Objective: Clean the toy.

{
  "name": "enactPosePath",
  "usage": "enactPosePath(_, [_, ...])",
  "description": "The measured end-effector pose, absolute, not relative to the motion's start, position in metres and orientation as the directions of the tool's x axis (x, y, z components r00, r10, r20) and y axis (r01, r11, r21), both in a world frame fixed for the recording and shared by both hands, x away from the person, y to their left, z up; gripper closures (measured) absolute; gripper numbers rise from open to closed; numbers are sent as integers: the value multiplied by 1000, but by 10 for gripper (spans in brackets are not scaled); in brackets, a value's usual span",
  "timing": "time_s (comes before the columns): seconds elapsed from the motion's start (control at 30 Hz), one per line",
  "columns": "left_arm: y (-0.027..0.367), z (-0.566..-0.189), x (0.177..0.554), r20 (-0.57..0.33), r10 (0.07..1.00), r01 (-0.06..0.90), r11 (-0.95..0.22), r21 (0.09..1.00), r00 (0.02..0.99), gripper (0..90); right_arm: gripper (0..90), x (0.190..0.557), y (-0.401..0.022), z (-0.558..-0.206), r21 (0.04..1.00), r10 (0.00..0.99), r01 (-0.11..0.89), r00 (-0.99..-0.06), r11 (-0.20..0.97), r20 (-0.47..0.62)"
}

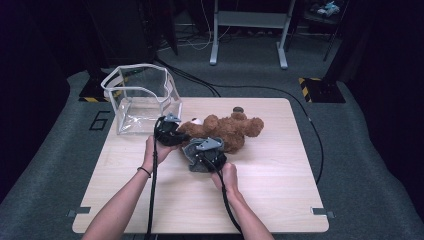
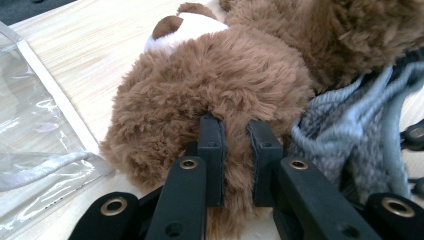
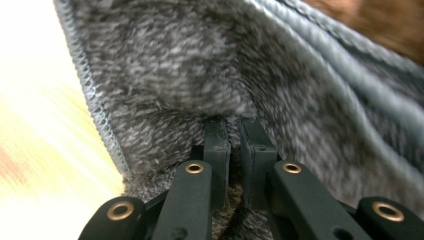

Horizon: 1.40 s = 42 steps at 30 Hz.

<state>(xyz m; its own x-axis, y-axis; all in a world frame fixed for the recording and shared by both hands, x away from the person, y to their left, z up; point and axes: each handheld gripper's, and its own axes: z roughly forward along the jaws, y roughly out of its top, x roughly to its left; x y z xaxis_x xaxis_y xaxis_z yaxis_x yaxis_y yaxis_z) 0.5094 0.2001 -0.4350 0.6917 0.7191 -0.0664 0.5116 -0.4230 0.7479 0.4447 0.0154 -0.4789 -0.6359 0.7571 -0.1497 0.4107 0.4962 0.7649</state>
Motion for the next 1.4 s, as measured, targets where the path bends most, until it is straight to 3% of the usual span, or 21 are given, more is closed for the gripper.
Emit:
enactPosePath(0.57, [204,-435,514,-79,693,499,-429,753,716,802,842,459,-12,-479,760,845,508,-525,406,-101])
enactPosePath(0.93, [204,-434,516,-75,683,491,-439,753,726,805,843,464,-58,-483,740,885,558,-454,375,-106])
enactPosePath(1.4, [206,-436,516,-83,670,486,-442,754,738,806,843,474,-131,-484,721,952,643,-296,258,-77])
